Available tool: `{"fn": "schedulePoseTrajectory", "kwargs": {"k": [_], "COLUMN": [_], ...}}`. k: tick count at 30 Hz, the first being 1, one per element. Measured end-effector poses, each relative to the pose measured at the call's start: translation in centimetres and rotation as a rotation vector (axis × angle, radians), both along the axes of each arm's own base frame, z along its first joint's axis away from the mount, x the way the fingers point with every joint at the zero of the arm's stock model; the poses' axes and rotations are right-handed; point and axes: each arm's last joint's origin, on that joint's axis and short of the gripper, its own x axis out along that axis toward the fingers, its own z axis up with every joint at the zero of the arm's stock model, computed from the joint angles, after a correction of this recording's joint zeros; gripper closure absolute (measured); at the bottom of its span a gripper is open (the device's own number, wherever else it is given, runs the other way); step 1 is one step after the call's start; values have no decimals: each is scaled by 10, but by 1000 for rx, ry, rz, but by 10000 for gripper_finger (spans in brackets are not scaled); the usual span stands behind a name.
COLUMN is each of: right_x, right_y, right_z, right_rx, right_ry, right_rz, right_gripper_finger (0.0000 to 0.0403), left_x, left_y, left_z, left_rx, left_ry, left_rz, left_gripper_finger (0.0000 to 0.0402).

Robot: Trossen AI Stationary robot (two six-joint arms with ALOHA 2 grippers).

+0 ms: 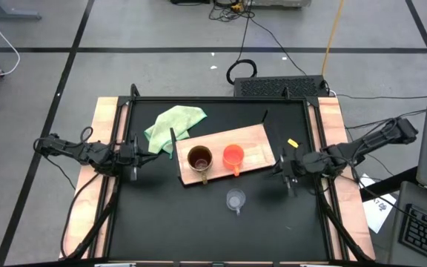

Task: Stack small to large cups/mugs on shelf
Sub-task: Put the transparent mug on the shelf

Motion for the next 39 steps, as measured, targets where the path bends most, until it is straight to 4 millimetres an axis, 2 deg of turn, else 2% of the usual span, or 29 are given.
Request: {"fn": "schedulePoseTrajectory", "kwargs": {"k": [9, 16, 26, 39], "right_x": [2, 11, 23, 24], "right_y": [-2, -6, 0, 0], "right_z": [2, 4, 1, 0], "right_rx": [-48, -4, -3, -23], "right_ry": [-33, -64, -90, -98], "right_rz": [36, 9, 90, 98], "right_gripper_finger": [403, 403, 403, 403], "left_x": [0, 0, 0, 0], "left_y": [0, 0, 0, 0], "left_z": [0, 0, 0, 0], "left_rx": [0, -8, 4, 2], "left_ry": [2, 2, 4, 5], "left_rz": [0, 0, -1, -2], "left_gripper_finger": [380, 380, 380, 380]}}
